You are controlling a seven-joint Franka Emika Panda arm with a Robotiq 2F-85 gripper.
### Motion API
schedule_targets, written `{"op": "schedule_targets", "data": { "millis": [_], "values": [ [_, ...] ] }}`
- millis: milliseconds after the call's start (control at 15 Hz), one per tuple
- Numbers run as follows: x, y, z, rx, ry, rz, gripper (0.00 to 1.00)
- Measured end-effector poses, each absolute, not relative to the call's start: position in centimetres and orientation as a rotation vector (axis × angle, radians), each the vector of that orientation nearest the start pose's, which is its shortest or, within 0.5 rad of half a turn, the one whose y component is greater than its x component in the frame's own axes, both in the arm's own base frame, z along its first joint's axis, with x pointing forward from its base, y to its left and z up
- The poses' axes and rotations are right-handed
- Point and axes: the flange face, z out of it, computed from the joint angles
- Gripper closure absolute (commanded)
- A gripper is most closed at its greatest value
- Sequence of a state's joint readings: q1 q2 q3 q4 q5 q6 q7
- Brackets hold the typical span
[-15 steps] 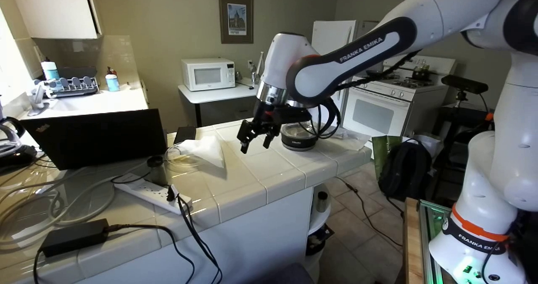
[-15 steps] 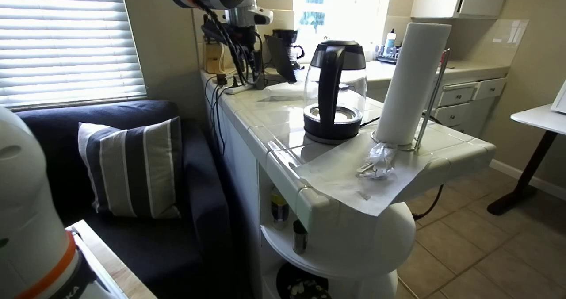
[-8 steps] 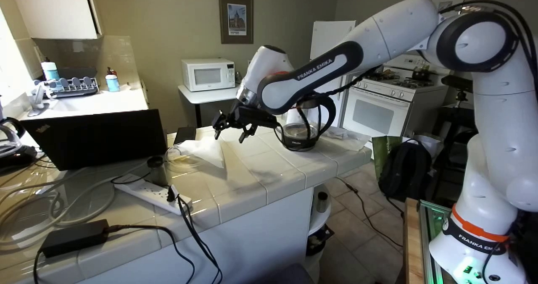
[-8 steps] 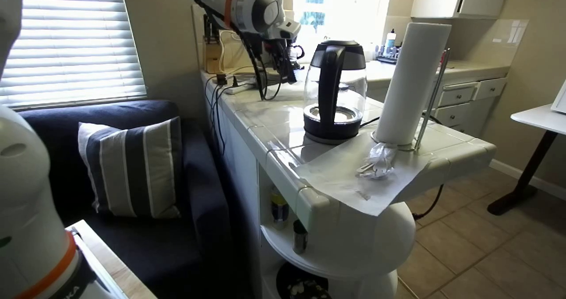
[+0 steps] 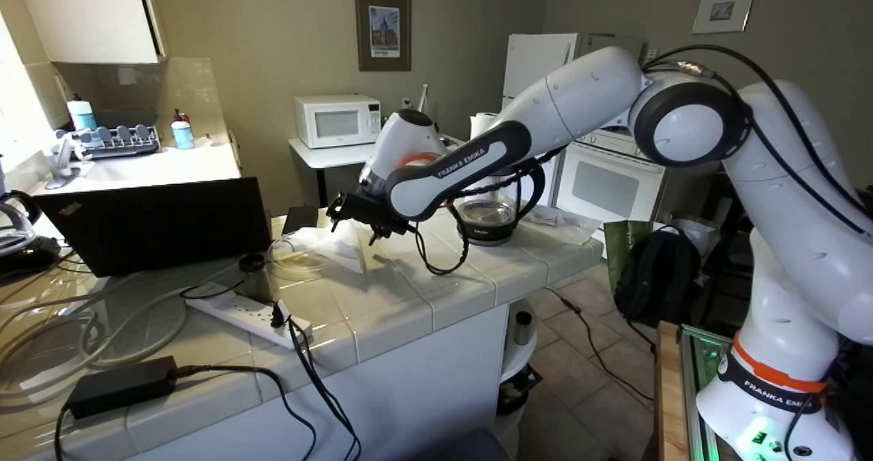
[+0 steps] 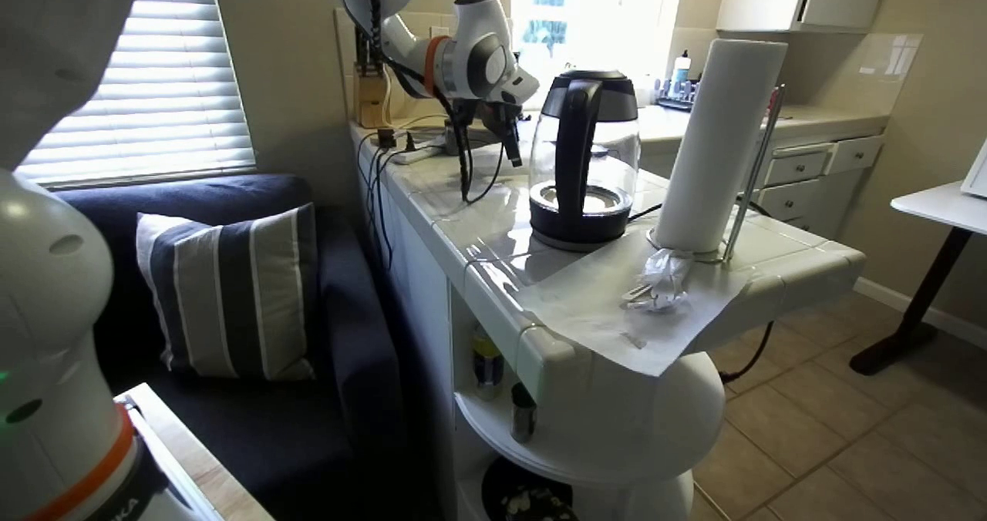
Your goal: Move the napkin to the edge of the table
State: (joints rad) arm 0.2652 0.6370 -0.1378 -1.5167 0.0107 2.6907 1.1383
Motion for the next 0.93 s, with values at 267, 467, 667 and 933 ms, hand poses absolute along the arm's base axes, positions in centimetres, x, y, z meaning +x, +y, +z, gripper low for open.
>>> {"op": "schedule_targets", "data": {
  "millis": [267, 467, 667, 933],
  "values": [
    [75.5, 12.7, 33.4, -2.443, 1.348, -0.689, 0.30],
    [75.9, 13.5, 33.0, -2.456, 1.334, -0.688, 0.55],
    [75.8, 13.7, 32.9, -2.498, 1.341, -0.665, 0.77],
    [75.6, 14.4, 33.0, -2.565, 1.339, -0.656, 1.00]
  ]
}}
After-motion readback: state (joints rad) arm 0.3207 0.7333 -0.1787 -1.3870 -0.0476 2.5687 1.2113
